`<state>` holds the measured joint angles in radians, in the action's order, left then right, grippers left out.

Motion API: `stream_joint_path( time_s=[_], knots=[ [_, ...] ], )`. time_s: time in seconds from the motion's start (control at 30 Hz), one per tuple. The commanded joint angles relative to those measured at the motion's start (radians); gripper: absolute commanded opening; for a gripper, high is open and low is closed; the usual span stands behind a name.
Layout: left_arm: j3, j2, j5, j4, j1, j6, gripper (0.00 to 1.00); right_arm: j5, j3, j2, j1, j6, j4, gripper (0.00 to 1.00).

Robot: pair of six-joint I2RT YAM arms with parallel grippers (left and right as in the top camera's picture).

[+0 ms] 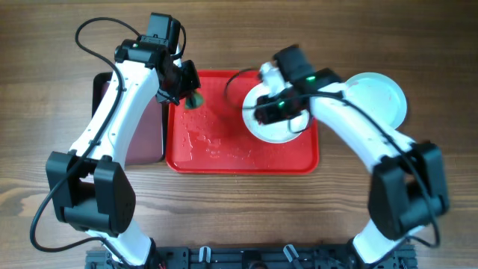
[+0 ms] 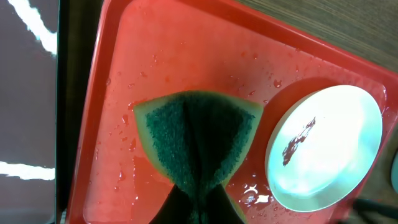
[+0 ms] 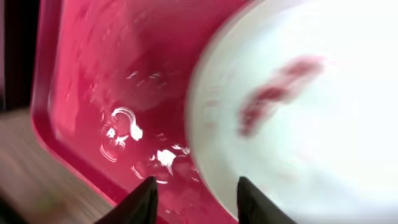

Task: Clean dirty plates on tray and stack at the side
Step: 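Grasp the stained plate rim with the right gripper and drag it left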

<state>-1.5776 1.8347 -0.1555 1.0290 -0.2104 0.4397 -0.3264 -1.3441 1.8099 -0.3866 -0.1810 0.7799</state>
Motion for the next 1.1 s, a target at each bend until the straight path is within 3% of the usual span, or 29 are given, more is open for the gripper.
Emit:
stream_joint_path(
  time_s=[0.0, 0.43, 0.57, 0.77, 1.07],
  knots=[
    [0.003, 0.011, -0.004, -0.003, -0.002, 0.013, 0.04, 0.122, 0.002, -0.026, 0.114, -0.140, 0.013, 0.44],
    [0.003, 0.011, -0.004, -0.003, -0.002, 0.013, 0.04, 0.237, 0.031, 0.154, 0.177, -0.143, 0.008, 0.42],
    [0.003, 0.011, -0.004, -0.003, -0.002, 0.013, 0.04, 0.236, 0.022, 0.150, 0.177, -0.132, 0.010, 0.34],
    [0.003, 0.011, -0.004, -0.003, -0.002, 0.012, 0.04, 0.281, 0.016, 0.053, 0.177, -0.108, 0.025, 0.34],
    [0.003, 0.011, -0.004, -0.003, -0.002, 0.009, 0.04, 0.345, 0.050, 0.056, 0.176, -0.154, 0.100, 0.36]
  ],
)
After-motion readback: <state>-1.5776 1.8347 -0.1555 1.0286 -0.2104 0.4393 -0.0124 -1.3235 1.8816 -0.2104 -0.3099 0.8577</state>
